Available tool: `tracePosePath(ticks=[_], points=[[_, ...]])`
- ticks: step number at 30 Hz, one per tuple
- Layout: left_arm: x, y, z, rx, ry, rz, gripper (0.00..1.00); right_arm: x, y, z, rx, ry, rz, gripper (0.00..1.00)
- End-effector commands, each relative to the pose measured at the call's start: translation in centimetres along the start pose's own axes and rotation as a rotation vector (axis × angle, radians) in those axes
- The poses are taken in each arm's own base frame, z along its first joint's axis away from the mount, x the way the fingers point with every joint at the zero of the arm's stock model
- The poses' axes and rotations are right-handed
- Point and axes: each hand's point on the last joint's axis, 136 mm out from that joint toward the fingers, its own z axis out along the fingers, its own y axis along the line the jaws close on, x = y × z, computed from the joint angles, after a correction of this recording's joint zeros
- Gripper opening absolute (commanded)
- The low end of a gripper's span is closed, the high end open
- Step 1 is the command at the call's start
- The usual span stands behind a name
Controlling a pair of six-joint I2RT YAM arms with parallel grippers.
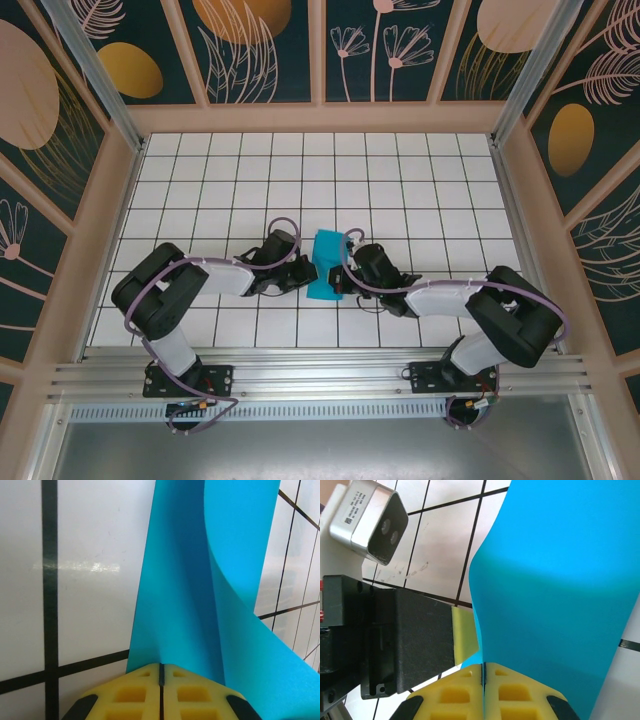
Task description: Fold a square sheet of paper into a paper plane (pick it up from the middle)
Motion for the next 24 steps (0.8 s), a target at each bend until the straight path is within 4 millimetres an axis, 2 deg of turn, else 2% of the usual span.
tracePosePath(ticks=[1,13,24], points=[[0.6,1.8,0.7,-0.072,0.02,0.01,0.09,0.5,-0.4,-0.5,-0.008,0.039,-0.006,0.05],[0.6,2.5,0.7,-0.107,0.024,0.02,0.09,-0.4,-1.6,-0.6,-0.062,0.075,0.036,0.08],[0.3,1.6,0.7,-0.088,0.021,0.031,0.1,0.1,-2.5,-0.1,-0.063,0.094,0.068,0.09]])
